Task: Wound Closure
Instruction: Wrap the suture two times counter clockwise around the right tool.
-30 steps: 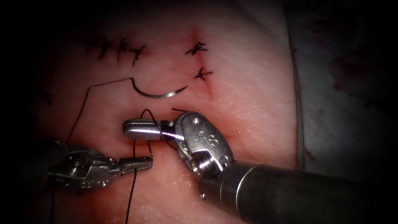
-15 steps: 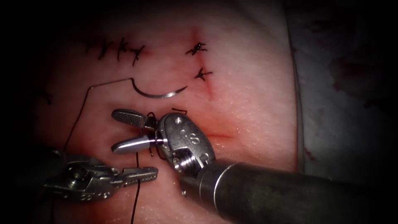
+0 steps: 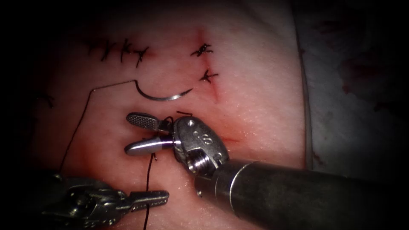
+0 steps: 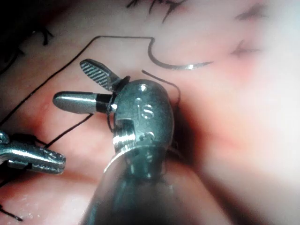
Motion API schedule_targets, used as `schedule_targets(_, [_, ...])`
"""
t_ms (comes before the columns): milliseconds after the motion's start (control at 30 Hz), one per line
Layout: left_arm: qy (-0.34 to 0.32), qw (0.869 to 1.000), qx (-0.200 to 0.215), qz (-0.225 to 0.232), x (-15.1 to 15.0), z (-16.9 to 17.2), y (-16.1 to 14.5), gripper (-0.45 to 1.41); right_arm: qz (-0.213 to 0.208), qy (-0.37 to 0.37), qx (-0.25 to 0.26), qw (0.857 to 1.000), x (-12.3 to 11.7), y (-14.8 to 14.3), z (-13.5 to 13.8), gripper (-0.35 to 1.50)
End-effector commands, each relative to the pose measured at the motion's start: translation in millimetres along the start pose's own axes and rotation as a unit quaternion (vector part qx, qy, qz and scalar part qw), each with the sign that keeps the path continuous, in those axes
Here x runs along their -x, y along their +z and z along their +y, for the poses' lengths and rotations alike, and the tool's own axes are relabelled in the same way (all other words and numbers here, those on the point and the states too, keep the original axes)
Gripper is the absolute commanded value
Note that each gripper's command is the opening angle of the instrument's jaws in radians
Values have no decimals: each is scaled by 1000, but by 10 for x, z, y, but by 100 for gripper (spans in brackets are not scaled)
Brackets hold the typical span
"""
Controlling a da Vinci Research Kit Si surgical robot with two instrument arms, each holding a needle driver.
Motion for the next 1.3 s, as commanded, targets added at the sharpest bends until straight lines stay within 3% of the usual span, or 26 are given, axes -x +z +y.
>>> schedule_targets(33, [1,1000,-5,5,1,-4,6,-45,-11,-3,-2,1000,10,3,2,108])
schedule_targets(233, [5,999,-28,40,10,-33,-7,-45,-45,-31,-8,998,29,-10,1,110])
schedule_targets(467, [-2,992,-53,115,51,-53,-9,-45,-61,-34,-17,997,31,-22,1,111])
schedule_targets(700, [-64,972,-56,221,88,-56,11,-45,-88,-37,-60,994,33,-23,-3,113])
schedule_targets(833, [-87,961,-49,258,108,-54,26,-45,-97,-31,-94,990,42,-25,-6,115])
schedule_targets(967, [-104,952,-44,285,126,-53,39,-45,-139,-37,-118,982,52,-30,-9,105])
schedule_targets(1133, [-108,947,-41,298,142,-53,47,-45,-143,-39,-120,982,56,-35,-6,101])
schedule_targets(1300, [-113,948,-32,297,148,-37,58,-45,-107,-29,-126,986,42,-34,-3,63])
